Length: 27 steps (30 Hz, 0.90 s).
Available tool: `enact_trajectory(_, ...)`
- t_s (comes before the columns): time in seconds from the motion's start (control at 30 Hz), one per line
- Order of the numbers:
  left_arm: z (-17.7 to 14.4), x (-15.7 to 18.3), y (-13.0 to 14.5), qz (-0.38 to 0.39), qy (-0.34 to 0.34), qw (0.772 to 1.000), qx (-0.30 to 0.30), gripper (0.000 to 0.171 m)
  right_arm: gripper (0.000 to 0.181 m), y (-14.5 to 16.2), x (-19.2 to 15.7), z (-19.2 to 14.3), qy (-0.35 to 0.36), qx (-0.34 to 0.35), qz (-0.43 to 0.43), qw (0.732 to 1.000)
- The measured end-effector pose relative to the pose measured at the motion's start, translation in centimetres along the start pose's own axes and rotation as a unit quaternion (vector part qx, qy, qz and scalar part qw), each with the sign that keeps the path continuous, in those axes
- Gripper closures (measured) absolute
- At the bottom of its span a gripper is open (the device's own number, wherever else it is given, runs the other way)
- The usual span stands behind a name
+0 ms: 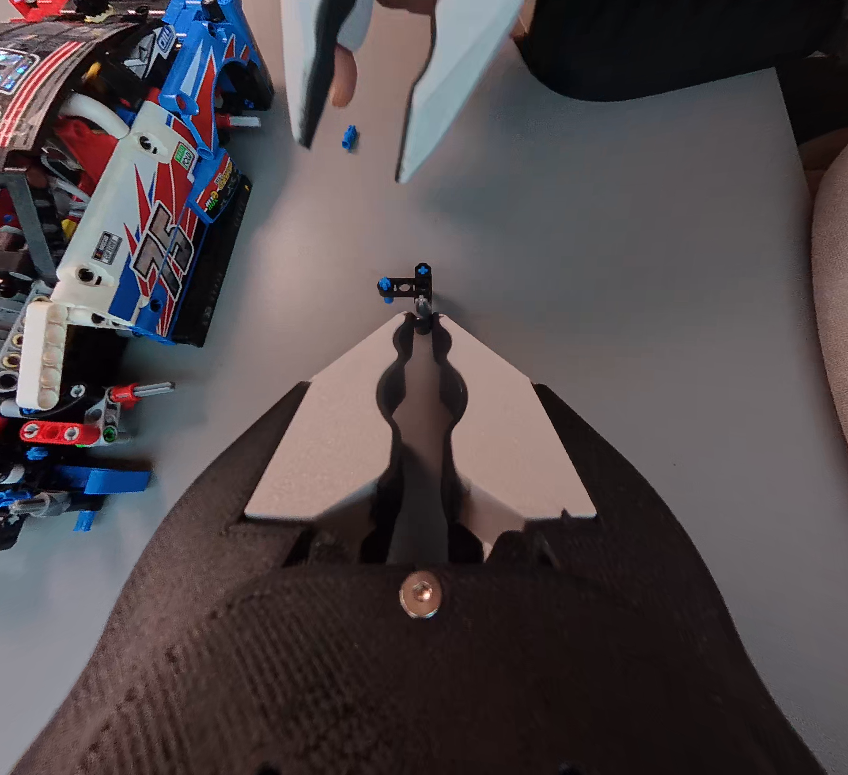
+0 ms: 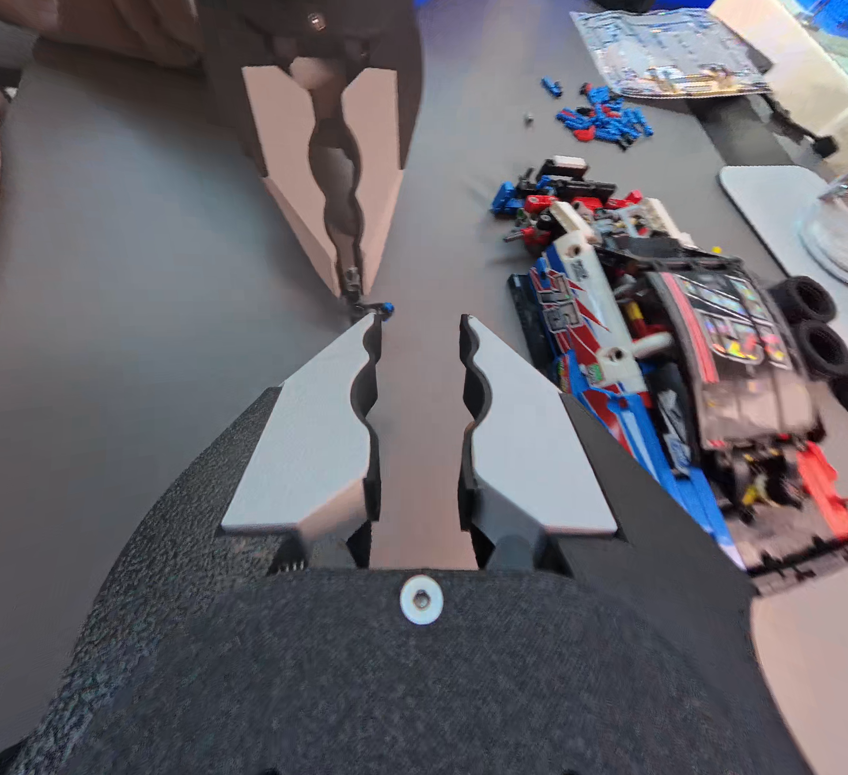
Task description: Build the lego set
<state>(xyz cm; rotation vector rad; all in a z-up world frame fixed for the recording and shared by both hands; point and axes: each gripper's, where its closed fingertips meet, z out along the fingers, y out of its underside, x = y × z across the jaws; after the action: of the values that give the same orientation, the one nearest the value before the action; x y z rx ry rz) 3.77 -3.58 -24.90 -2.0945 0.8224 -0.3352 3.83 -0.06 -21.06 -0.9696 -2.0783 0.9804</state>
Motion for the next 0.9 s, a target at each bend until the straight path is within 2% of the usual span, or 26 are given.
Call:
enact_trajectory(0.07, -0.1, -0.4, 0.1, 0.0, -0.011, 1.0, -0.002, 0.165, 0.151, 0.9, 2.7, -2.0, 0.04, -0.003, 0.029, 0.999)
enact_trajectory(0.13, -0.2, -0.9, 0.4, 0.008, -0.027, 1.0, -0.011, 0.165, 0.154, 3.2, 4.5, -3.9, 0.066, -0.037, 0.053, 0.996)
enact_trajectory(0.23, -0.1, -1.0, 0.5, 0.014, -0.032, 0.999, -0.014, 0.165, 0.158, 7.3, 5.1, -5.7, 0.07, -0.103, 0.085, 0.989)
enact_trajectory(0.3, 0.0, -1.0, 0.4, 0.016, -0.031, 0.999, -0.014, 0.165, 0.159, 8.4, 4.5, -5.9, 0.053, -0.12, 0.102, 0.986)
enact_trajectory(0.5, 0.0, -0.9, 0.5, 0.016, -0.029, 0.999, -0.013, 0.165, 0.159, 9.0, 3.3, -3.9, 0.014, -0.163, 0.085, 0.983)
enact_trajectory(0.7, 0.1, -0.9, 0.6, 0.016, -0.029, 0.999, -0.014, 0.165, 0.163, 8.4, 3.1, -2.5, -0.02, -0.214, 0.053, 0.975)
enact_trajectory(0.9, 0.1, -0.8, 0.6, 0.016, -0.029, 0.999, -0.013, 0.165, 0.165, 8.6, 2.9, -2.5, -0.095, -0.332, 0.024, 0.938)
